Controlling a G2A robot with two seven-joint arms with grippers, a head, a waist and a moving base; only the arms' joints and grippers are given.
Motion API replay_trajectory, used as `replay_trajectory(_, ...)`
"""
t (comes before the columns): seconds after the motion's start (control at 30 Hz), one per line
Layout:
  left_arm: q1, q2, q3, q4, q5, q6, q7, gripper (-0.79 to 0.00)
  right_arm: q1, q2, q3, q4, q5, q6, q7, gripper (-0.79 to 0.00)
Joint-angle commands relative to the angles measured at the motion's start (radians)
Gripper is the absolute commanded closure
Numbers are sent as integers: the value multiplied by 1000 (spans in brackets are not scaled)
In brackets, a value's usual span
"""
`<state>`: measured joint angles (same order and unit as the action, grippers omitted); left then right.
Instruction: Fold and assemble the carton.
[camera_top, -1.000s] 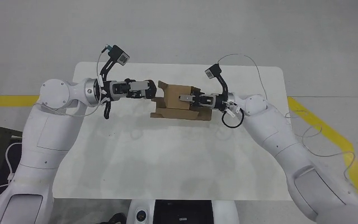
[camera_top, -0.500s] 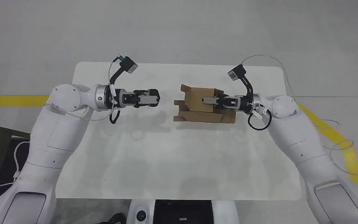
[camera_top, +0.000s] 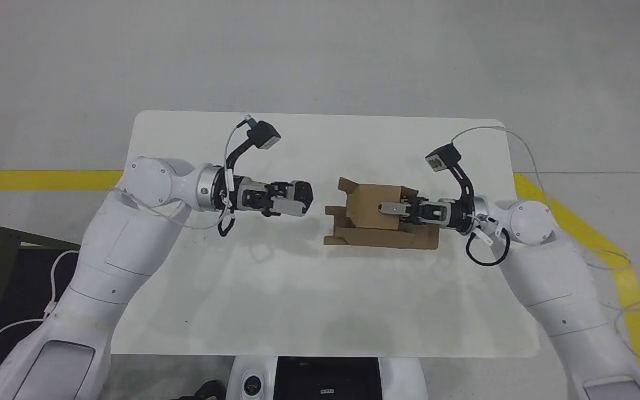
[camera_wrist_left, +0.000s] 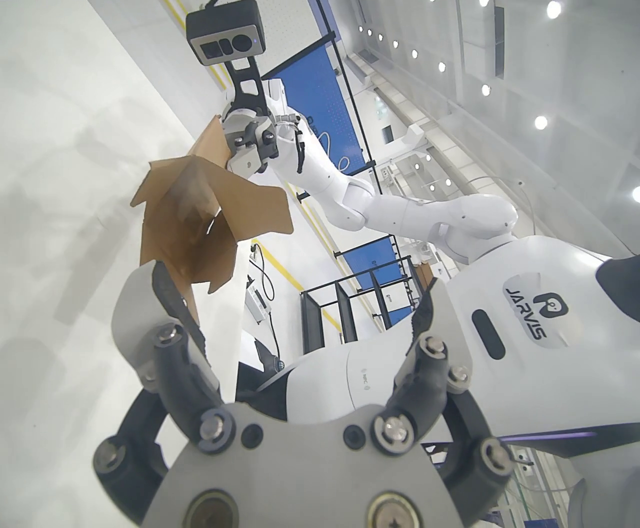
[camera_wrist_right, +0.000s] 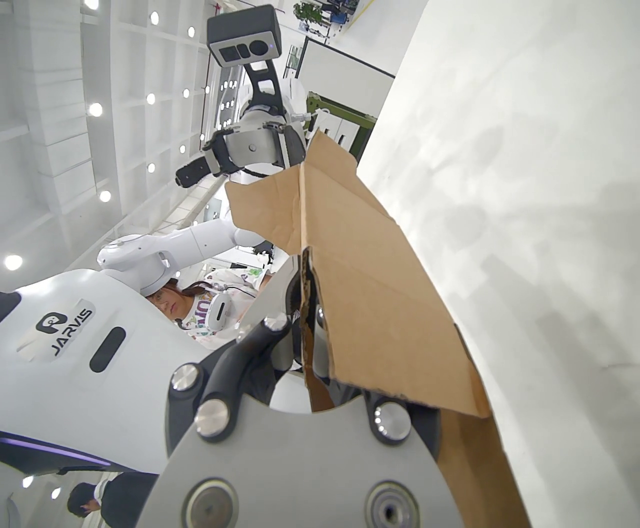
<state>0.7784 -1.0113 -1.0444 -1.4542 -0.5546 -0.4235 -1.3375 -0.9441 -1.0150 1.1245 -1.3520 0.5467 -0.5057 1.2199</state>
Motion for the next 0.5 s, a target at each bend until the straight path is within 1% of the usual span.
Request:
replay_trajectory(0.0,7,-1,7,-10,7,6,6,-785,-10,-2,-7,-15,0,-1,-8,0)
replay_trajectory(0.23,25,-5,21,-33,26,34,41,-785,-5,-16,-51,-33,-8,-12,-31,0)
replay_trajectory(0.47,21,-10,27,-19,61,48,80,-785,18,-32,-93,-20,3,-26,-23,0)
